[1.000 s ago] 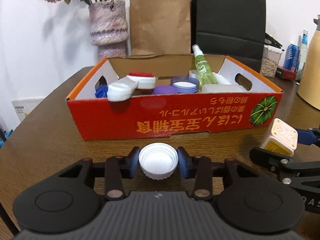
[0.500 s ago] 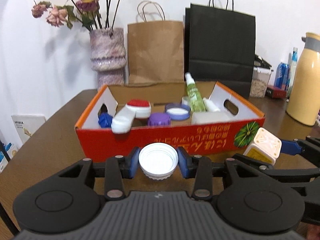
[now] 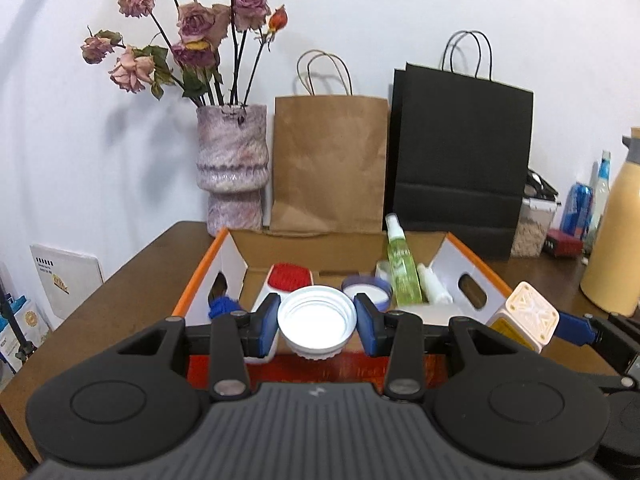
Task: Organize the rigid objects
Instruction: 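Carry the plug adapter and white cap over the cardboard box with both tools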
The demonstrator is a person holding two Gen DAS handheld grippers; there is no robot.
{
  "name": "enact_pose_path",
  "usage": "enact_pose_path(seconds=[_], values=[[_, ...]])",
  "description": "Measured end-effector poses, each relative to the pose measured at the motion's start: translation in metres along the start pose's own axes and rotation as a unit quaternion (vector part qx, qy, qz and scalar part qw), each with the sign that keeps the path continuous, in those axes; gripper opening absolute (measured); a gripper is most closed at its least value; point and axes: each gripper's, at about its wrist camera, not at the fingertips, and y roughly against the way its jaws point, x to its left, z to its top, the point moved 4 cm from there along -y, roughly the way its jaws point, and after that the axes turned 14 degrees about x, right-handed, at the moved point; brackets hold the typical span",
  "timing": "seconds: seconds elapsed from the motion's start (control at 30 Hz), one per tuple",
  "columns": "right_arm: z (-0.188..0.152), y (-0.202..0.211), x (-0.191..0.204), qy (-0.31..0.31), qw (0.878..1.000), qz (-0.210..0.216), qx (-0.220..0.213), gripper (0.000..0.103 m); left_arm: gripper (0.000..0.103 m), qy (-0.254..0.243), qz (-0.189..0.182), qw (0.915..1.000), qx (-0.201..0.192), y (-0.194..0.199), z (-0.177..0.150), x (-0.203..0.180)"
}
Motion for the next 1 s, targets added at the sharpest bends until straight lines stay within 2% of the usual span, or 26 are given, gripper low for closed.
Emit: enact_pose_path(seconds=[0.47, 1.0], values=[[0.031, -0.040, -0.007, -0.011, 1.000, -0.008, -0.012, 0.068, 0.041, 0.028, 0.006, 0.9996, -0.006, -0.031, 0.033, 0.003], [0.053, -0.090, -0.012, 0.003, 1.000, -0.007, 0.002, 0.068, 0.041, 0.024, 0.016, 0.9995, 0.012, -0.081, 0.054, 0.002]])
